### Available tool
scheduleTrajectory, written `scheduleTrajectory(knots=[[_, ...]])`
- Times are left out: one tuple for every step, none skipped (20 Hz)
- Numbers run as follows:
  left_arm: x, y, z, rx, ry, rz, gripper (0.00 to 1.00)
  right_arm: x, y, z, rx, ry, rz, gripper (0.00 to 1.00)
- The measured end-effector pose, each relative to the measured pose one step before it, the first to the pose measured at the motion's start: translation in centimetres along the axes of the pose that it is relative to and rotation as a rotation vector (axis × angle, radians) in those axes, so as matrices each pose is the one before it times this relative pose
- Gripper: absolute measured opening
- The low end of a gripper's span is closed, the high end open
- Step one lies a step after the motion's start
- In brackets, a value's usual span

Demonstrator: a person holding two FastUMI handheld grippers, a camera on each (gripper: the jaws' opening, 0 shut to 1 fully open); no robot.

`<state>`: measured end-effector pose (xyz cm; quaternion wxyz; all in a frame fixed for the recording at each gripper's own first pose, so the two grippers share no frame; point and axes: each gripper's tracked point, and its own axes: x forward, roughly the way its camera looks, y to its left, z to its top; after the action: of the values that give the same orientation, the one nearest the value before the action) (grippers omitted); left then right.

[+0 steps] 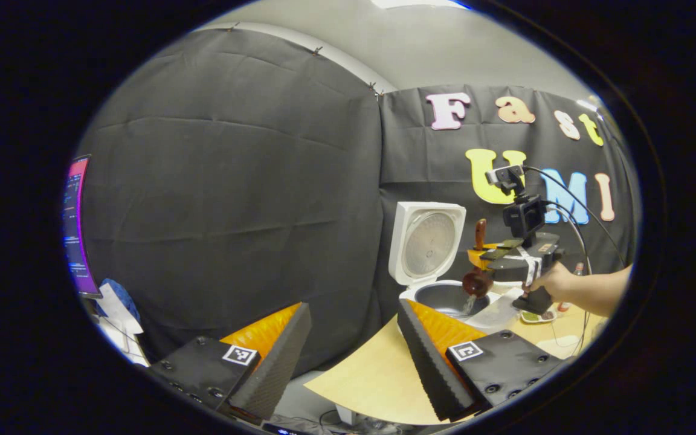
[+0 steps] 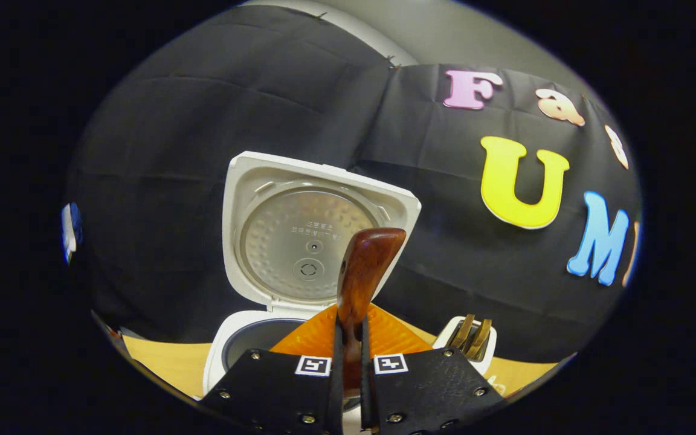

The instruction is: Close the left gripper, press the button to open the rice cooker; take a wooden spoon from the chopstick holder with the right hand, scoop a spoonful of rice and pour it into the rice cooker, then put the wooden spoon back into the chopstick holder.

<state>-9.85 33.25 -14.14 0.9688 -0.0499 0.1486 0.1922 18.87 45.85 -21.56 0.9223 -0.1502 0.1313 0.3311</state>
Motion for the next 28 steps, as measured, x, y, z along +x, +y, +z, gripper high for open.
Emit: scheduleTrajectory(knots=[[0.004, -0.043, -0.03, -0.0045, 0.00062, 0.00221, 0.99, -0.005, -0.007, 0.122, -0.02863, -0.00633, -0.00657, 0.12], [0.141, 0.009, -0.092, -0.0023, 0.00047, 0.00264, 0.99, 0.214, -0.055, -0.407, -0.02274, -0.00221, -0.00481, 0.12], [0.262, 0.207, 0.04, 0.00017, 0.00117, 0.00333, 0.99, -0.009, -0.097, -0.082, -0.01766, -0.00122, -0.00545, 0.12], [0.086, 0.403, 0.063, -0.00058, -0.00047, 0.00125, 0.99, 0.02, 0.107, -0.014, -0.0021, 0.00452, -0.00222, 0.12], [0.063, 0.206, -0.009, -0.00002, -0.00036, -0.00028, 0.99, -0.066, -0.038, -0.216, 0.02058, 0.01316, 0.00553, 0.12], [-0.151, -0.053, -0.158, 0.00057, -0.00048, 0.00093, 0.98, 0.203, 0.1, -0.404, 0.04658, 0.01963, 0.01007, 0.11], [0.046, -0.051, 0.072, -0.00018, 0.0, 0.0003, 0.94, -0.013, -0.079, -0.402, 0.06468, 0.02382, 0.01024, 0.12], [0.004, 0.035, 0.007, -0.00127, -0.0022, -0.00177, 0.94, 0.021, -0.153, -0.17, 0.08741, 0.02308, 0.01094, 0.12], [0.062, -0.042, 0.228, 0.00019, -0.0048, -0.00292, 0.94, -0.019, -0.185, -0.141, 0.08749, 0.01479, 0.00851, 0.12], [-0.072, -0.123, 0.005, 0.00309, -0.00521, -0.0037, 0.98, 0.237, -0.195, -0.047, 0.08333, 0.01414, 0.00826, 0.12], [-0.053, -0.258, 0.131, 0.00531, -0.00396, -0.00291, 0.98, -0.007, -0.403, 0.063, 0.07009, 0.01148, 0.00543, 0.12], [0.186, -0.13, -0.079, 0.00282, -0.00398, -0.00221, 0.98, -0.136, -0.408, 0.043, 0.04987, 0.00934, 0.00267, 0.12], [0.08, -0.122, 0.226, -0.00147, -0.0047, -0.0035, 0.98, -0.144, -0.28, 0.222, 0.05477, 0.00908, 0.00919, 0.12], [-0.042, -0.151, 0.149, -0.00492, -0.00603, -0.00457, 0.98, -0.237, -0.018, 0.262, 0.0606, 0.00383, 0.01567, 0.12], [0.031, -0.216, 0.196, -0.00563, -0.00556, -0.00491, 0.98, -0.286, -0.051, 0.628, 0.06614, 0.00013, 0.01869, 0.12], [0.107, -0.338, 0.103, -0.0057, -0.00669, -0.00468, 0.98, -0.598, -0.271, 0.425, 0.06356, -0.00135, 0.01348, 0.12], [0.099, -0.369, 0.293, -0.00545, -0.00625, -0.00718, 0.96, -0.62, -0.26, 0.711, 0.05827, -0.00342, 0.00943, 0.12], [0.164, -0.472, 0.253, -0.00459, -0.006, -0.00792, 0.94, -0.698, -0.352, 0.699, 0.05098, -0.00775, 0.00693, 0.12], [0.305, -0.638, 0.413, -0.00268, -0.00668, -0.01152, 0.94, -0.761, -0.298, 0.94, 0.04561, -0.01233, 0.00652, 0.12], [0.004, -0.527, 0.258, -0.00132, -0.00675, -0.00998, 0.99, -0.912, -0.279, 0.939, 0.0473, -0.01414, 0.00271, 0.12], [0.083, -0.694, 0.347, -0.00082, -0.00526, -0.01235, 0.94, -0.833, -0.321, 0.799, 0.03693, -0.01071, 0.00211, 0.12], [0.162, -0.691, 0.407, -0.00095, -0.00874, -0.01186, 0.96, -1.111, -0.343, 0.893, 0.04199, -0.01577, 0.00188, 0.12], [-0.003, -0.682, 0.71, -0.00074, -0.01121, -0.01238, 0.95, -1.028, -0.377, 0.939, 0.03597, -0.01498, 0.00183, 0.12], [-0.007, -0.689, 0.521, -0.00046, -0.01122, -0.01186, 0.97, -1.085, -0.516, 0.774, 0.02979, -0.01561, -0.00188, 0.12], [0.255, -0.735, 0.462, 0.00108, -0.00981, -0.01077, 0.97, -1.088, -0.68, 0.928, 0.0169, -0.01448, -0.00687, 0.12], [0.137, -0.717, 0.416, 0.00211, -0.00682, -0.01002, 0.97, -1.128, -0.765, 0.684, 0.00312, -0.01453, -0.01236, 0.12], [0.063, -0.744, 0.28, 0.00302, -0.00589, -0.01076, 0.97, -1.245, -0.924, 1.06, -0.00585, -0.01749, -0.01695, 0.12], [0.09, -0.924, 0.434, 0.00232, -0.00893, -0.01116, 0.97, -1.15, -0.908, 0.92, -0.00874, -0.01943, -0.01627, 0.12]])
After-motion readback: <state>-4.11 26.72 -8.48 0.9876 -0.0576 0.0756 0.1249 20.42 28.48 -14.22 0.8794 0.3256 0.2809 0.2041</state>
